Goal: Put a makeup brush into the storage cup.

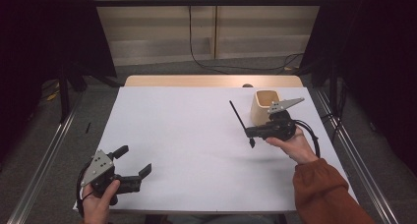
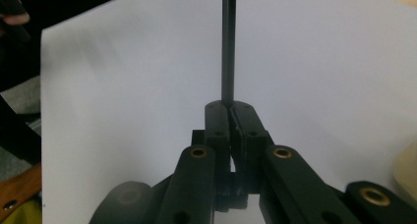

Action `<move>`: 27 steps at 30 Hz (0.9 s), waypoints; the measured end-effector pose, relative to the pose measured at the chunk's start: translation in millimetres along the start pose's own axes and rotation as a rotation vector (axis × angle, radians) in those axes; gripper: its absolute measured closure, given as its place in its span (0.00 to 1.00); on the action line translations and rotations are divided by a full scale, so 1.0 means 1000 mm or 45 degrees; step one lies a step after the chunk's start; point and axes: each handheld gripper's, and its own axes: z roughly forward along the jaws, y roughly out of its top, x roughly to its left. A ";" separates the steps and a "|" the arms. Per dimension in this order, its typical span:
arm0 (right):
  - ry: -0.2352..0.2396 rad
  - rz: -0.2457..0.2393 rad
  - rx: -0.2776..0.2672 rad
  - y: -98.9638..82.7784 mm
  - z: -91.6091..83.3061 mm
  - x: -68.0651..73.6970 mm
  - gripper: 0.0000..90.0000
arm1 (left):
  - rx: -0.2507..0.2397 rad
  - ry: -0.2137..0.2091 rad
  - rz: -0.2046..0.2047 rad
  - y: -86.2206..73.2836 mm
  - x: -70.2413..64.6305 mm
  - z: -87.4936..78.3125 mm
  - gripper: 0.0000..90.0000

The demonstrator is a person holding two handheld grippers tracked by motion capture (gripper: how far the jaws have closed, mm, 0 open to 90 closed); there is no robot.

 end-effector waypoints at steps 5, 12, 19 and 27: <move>-0.023 -0.010 -0.073 0.002 -0.004 0.000 0.96 | -0.003 -0.002 0.000 0.000 0.000 0.000 0.02; 0.003 -0.013 -0.152 0.006 -0.006 0.000 0.96 | -0.003 -0.004 0.003 0.001 0.000 0.000 0.02; 0.052 -0.022 -0.178 0.008 -0.003 0.007 0.96 | 0.000 -0.006 0.010 0.001 0.000 0.001 0.02; 0.100 -0.074 -0.140 0.012 0.007 0.022 0.96 | -0.002 -0.008 0.007 0.000 0.000 0.001 0.02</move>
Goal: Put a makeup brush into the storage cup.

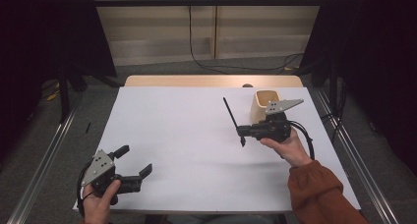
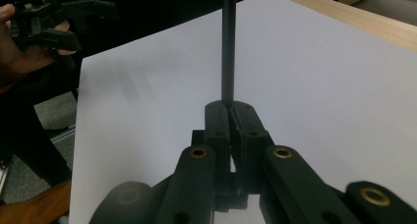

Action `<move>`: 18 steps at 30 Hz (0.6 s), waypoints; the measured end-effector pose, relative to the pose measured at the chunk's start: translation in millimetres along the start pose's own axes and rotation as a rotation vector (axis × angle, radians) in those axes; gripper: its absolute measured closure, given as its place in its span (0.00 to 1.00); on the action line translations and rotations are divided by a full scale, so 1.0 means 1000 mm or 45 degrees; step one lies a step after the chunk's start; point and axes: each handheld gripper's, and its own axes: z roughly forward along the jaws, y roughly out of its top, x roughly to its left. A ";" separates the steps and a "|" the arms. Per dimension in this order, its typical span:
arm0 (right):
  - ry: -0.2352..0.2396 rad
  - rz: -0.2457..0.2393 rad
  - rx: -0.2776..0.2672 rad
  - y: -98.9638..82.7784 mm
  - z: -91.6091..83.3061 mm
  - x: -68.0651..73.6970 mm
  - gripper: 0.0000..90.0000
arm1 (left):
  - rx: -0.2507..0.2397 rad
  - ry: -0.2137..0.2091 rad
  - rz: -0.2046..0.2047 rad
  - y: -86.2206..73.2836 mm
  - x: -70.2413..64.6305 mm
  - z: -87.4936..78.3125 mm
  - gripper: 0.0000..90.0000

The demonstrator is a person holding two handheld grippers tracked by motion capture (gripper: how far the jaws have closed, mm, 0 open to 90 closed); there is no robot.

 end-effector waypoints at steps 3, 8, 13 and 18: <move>0.027 -0.014 0.005 0.003 0.004 0.005 0.96 | -0.002 0.005 -0.001 0.000 0.000 0.000 0.02; 0.060 -0.046 0.035 0.009 0.012 0.013 0.96 | -0.011 0.028 -0.009 0.000 0.001 -0.002 0.01; 0.096 -0.078 0.063 0.016 0.023 0.021 0.96 | -0.009 0.016 -0.001 0.001 0.001 -0.001 0.01; 0.129 -0.112 0.095 0.024 0.034 0.029 0.96 | -0.007 0.013 -0.003 0.000 0.001 -0.001 0.01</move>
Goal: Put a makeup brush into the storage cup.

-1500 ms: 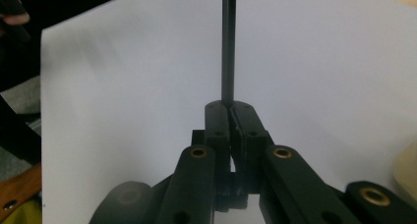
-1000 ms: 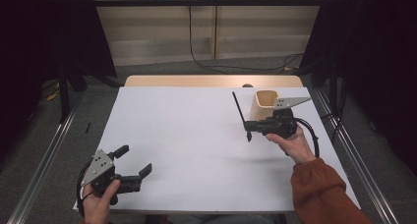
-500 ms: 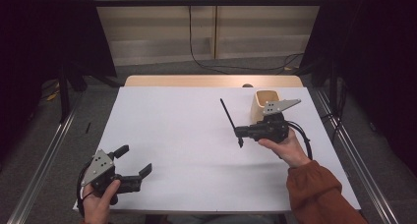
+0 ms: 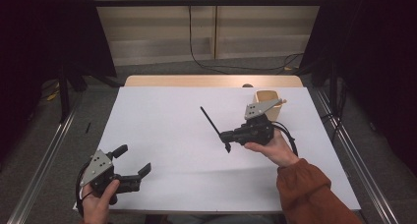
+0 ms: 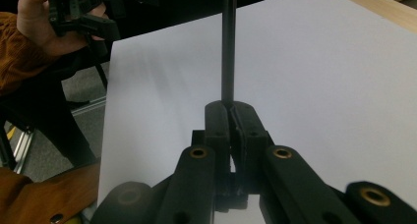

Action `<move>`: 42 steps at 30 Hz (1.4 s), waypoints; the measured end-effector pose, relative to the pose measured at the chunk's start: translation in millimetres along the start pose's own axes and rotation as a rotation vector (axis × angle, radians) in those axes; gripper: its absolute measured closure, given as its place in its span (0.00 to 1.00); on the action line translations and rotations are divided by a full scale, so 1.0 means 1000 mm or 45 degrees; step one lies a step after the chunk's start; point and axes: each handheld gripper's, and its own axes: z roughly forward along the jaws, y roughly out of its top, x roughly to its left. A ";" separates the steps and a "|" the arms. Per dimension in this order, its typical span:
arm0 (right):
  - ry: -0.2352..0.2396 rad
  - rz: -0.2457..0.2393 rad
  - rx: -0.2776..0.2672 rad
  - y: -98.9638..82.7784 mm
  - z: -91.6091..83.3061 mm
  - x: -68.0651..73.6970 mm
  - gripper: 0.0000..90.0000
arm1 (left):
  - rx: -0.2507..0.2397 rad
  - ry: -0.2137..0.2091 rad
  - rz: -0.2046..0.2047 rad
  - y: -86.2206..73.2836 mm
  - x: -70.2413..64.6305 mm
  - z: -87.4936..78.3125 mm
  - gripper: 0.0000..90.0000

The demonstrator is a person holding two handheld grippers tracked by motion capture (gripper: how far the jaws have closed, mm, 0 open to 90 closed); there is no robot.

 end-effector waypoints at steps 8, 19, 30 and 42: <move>0.047 -0.018 0.035 0.007 0.013 0.005 0.96 | 0.002 -0.004 0.002 0.000 0.000 0.000 0.01; 0.049 -0.100 0.232 0.018 0.016 0.009 0.96 | 0.003 -0.006 0.005 0.000 -0.001 0.000 0.01; 0.127 -0.202 0.469 0.025 0.029 0.016 0.96 | 0.006 -0.007 0.002 0.000 0.000 0.000 0.01; 0.100 -0.246 0.727 0.028 0.032 0.015 0.96 | 0.009 -0.007 0.002 0.000 -0.001 0.001 0.01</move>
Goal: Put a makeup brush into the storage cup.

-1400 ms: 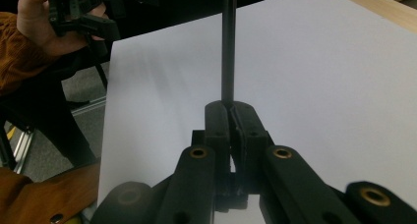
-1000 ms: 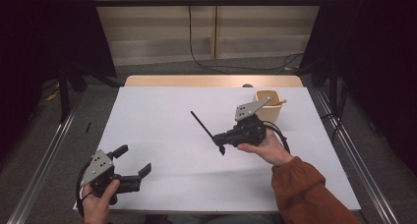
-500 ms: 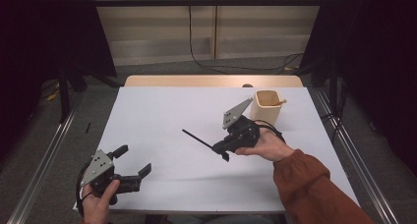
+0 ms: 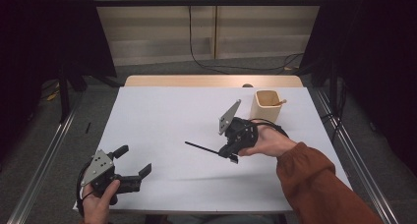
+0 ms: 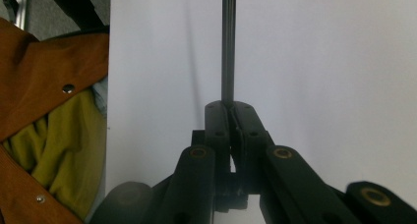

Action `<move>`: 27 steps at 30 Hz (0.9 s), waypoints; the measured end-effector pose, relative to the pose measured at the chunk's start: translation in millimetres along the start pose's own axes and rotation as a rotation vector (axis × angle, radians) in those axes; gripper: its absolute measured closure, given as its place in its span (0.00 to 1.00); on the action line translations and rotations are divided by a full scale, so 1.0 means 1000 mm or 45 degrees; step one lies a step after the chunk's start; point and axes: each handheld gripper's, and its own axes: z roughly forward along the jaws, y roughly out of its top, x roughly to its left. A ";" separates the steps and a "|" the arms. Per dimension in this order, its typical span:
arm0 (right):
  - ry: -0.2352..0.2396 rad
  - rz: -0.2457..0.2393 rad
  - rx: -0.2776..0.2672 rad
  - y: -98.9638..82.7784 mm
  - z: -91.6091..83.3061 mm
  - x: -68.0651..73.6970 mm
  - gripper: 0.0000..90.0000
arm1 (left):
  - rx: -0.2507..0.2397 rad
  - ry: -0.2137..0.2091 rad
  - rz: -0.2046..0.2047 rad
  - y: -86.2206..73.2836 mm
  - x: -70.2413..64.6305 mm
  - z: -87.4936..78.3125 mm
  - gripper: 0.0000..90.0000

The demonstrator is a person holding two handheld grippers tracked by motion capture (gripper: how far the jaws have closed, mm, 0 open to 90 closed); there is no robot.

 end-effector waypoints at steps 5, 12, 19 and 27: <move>-0.005 0.002 0.041 0.000 -0.004 -0.002 0.96 | 0.002 0.002 -0.010 0.000 0.000 0.000 0.01; 0.003 -0.014 0.160 -0.002 0.003 -0.004 0.96 | 0.012 0.010 0.007 0.004 0.001 0.000 0.02; 0.022 -0.048 0.233 -0.001 0.010 -0.003 0.96 | 0.007 0.014 -0.001 0.007 0.003 -0.003 0.01; 0.029 -0.056 0.227 -0.002 0.008 -0.006 0.96 | -0.024 -0.033 0.004 0.026 -0.006 -0.003 0.02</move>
